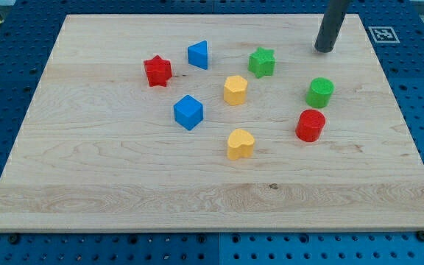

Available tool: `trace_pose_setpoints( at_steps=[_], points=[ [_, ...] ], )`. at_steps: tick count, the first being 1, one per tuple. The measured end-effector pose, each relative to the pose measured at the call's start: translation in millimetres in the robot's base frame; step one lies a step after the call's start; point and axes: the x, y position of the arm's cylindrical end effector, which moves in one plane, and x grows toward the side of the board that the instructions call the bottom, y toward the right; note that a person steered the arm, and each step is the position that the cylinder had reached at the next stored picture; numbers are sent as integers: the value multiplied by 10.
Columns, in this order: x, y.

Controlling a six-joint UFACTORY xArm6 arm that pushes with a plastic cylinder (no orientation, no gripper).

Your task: Move the red circle below the yellow heart

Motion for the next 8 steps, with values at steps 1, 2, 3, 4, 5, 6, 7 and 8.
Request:
trace_pose_setpoints(
  at_steps=[1,2,3,4,5,6,7,8],
  points=[
    [0,0],
    [-28,0],
    [-71,0],
    [-120,0],
    [-166,17],
    [-198,27],
    [-208,37],
    [-208,37]
  ],
)
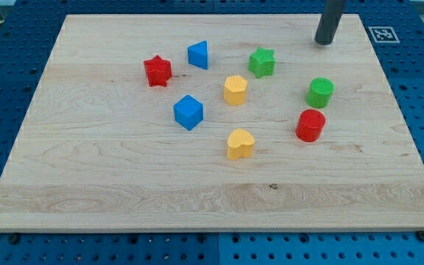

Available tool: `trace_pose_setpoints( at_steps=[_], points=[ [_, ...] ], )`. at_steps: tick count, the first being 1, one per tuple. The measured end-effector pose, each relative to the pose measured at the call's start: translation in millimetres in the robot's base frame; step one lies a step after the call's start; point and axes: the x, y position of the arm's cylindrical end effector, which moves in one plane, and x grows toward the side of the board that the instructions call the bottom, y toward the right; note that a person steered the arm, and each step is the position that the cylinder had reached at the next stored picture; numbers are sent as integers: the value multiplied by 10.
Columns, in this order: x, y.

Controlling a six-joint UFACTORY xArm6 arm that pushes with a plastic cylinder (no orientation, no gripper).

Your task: Move the red circle below the yellow heart

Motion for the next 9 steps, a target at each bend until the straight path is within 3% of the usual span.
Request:
trace_pose_setpoints(
  at_steps=[3,5,6,7,9],
  points=[
    [176,0],
    [1046,185],
    [1513,59],
    [1810,-468],
    [2358,-601]
  ],
)
